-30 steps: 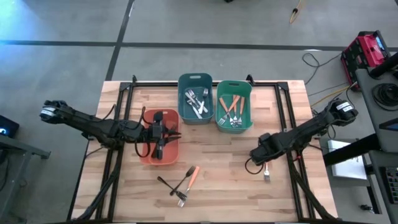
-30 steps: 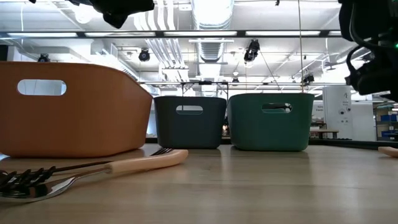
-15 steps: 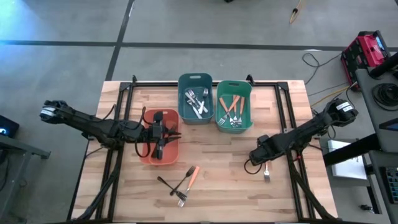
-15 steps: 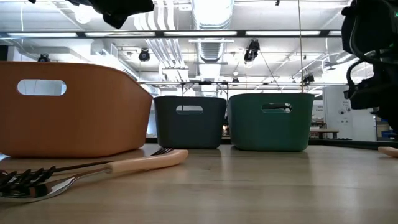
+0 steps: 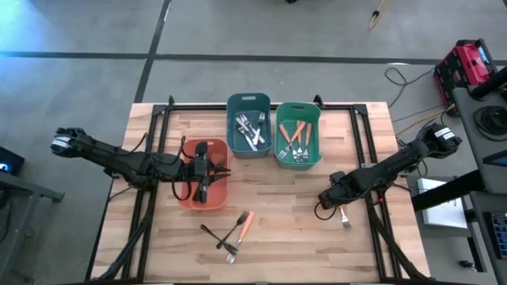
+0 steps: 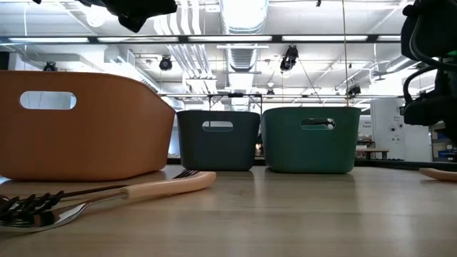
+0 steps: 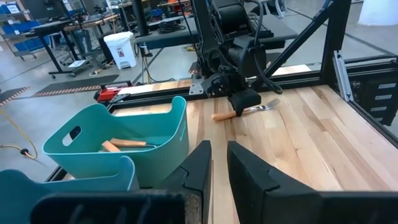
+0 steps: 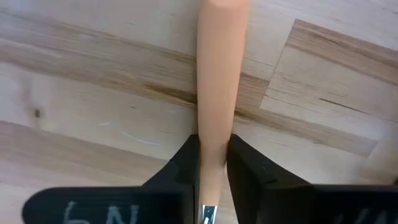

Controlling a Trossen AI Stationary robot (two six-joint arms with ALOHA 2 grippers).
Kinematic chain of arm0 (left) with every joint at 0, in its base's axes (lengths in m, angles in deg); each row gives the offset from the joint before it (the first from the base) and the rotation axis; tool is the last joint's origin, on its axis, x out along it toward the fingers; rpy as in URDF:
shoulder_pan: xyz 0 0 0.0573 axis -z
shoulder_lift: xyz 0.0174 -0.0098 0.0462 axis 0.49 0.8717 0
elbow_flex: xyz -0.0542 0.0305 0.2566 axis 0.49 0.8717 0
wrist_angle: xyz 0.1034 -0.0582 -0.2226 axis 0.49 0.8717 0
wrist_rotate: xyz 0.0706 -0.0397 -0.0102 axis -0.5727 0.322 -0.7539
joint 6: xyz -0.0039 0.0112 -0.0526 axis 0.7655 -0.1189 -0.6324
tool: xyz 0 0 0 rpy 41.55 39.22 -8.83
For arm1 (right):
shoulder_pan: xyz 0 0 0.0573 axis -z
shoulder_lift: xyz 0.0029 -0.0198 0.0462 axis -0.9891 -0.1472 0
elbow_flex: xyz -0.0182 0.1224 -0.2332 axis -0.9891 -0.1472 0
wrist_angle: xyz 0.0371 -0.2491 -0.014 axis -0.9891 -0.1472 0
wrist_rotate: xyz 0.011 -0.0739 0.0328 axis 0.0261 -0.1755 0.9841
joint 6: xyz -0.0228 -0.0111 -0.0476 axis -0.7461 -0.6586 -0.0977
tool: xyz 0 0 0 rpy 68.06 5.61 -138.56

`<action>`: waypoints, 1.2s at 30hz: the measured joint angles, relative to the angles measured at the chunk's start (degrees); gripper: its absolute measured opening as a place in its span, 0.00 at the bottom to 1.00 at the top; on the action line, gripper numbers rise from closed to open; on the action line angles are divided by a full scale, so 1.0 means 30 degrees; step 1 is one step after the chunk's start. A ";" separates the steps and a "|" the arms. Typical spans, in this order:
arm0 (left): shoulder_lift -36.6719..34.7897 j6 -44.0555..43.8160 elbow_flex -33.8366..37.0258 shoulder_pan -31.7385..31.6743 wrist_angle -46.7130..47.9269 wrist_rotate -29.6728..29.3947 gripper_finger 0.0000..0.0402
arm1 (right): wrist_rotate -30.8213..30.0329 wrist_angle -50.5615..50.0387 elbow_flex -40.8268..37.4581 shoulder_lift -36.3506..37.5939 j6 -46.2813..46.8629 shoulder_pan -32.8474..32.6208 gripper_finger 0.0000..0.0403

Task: Sort silverware by color (type)
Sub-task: Put the orange fork into the green bin

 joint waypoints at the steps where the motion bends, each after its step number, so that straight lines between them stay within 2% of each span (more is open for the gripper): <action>1: 0.0000 0.0007 0.0000 0.0000 -0.0012 -0.0002 0.09 | -0.0031 0.0007 -0.0008 0.0000 -0.0005 0.0000 0.10; 7: 0.0462 0.0182 0.0000 0.0000 -0.1120 -0.0344 0.09 | -0.0046 -0.0387 0.0610 0.0326 -0.1224 -0.0010 0.10; 16: 0.1584 -0.0494 -0.0007 0.0000 -0.4929 -0.0869 0.09 | -0.0475 0.0359 0.2491 0.2232 -0.5708 -0.1459 0.10; 21: 0.2157 -0.0610 -0.0675 -0.0028 -0.6628 -0.1503 0.09 | -0.3409 0.4124 0.2752 0.2908 -0.9866 -0.2599 0.10; 26: 0.2950 -0.0562 -0.1843 -0.0029 -0.6622 -0.3519 0.09 | -0.6553 0.8382 0.2714 0.2868 -1.4844 -0.2841 0.10; 31: 0.3974 -0.0039 -0.3253 -0.0029 -0.6606 -0.3828 0.09 | -0.9677 1.2115 0.2687 0.2868 -1.9562 -0.2834 0.10; 36: 0.5363 0.0553 -0.4824 -0.0022 -0.6597 -0.3832 0.09 | -1.0225 1.6324 0.2680 0.2878 -2.3638 -0.2612 0.10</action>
